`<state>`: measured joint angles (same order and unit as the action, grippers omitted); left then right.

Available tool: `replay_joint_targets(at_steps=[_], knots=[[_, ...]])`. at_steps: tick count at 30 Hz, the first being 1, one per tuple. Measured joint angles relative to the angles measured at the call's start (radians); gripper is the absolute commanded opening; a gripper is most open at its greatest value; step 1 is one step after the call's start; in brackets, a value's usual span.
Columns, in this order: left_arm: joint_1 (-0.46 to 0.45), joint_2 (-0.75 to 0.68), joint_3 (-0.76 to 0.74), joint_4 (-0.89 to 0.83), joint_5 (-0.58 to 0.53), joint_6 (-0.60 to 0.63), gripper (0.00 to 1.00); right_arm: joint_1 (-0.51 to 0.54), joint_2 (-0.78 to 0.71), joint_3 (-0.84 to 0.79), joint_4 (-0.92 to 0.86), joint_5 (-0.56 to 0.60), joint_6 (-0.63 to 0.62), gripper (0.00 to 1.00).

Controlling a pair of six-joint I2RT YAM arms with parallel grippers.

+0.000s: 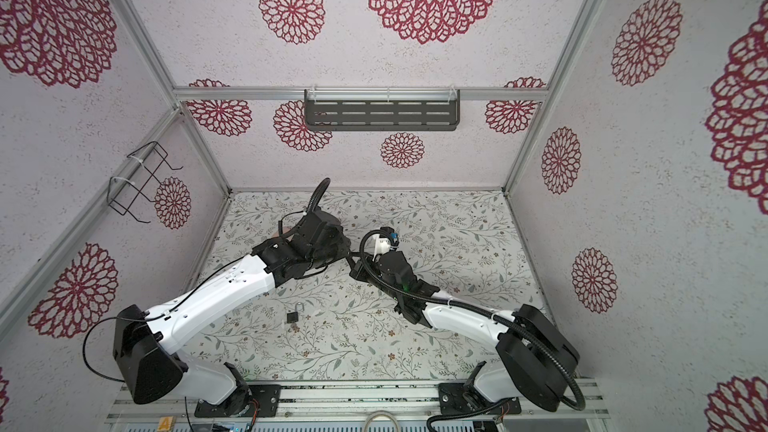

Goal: Unlock with the key

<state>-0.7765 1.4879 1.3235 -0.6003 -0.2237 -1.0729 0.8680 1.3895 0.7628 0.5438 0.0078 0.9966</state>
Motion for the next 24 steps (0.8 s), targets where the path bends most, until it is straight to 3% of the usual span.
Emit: replay_joint_targets(at_steps=[7, 24], knots=[[0.023, -0.013, -0.022, 0.039, 0.035, -0.015, 0.00, -0.008, 0.000, 0.011, -0.011, -0.022, 0.055, 0.00], [0.103, -0.177, -0.280, 0.415, 0.193, -0.120, 0.00, -0.024, 0.001, 0.011, 0.093, -0.095, 0.201, 0.00]])
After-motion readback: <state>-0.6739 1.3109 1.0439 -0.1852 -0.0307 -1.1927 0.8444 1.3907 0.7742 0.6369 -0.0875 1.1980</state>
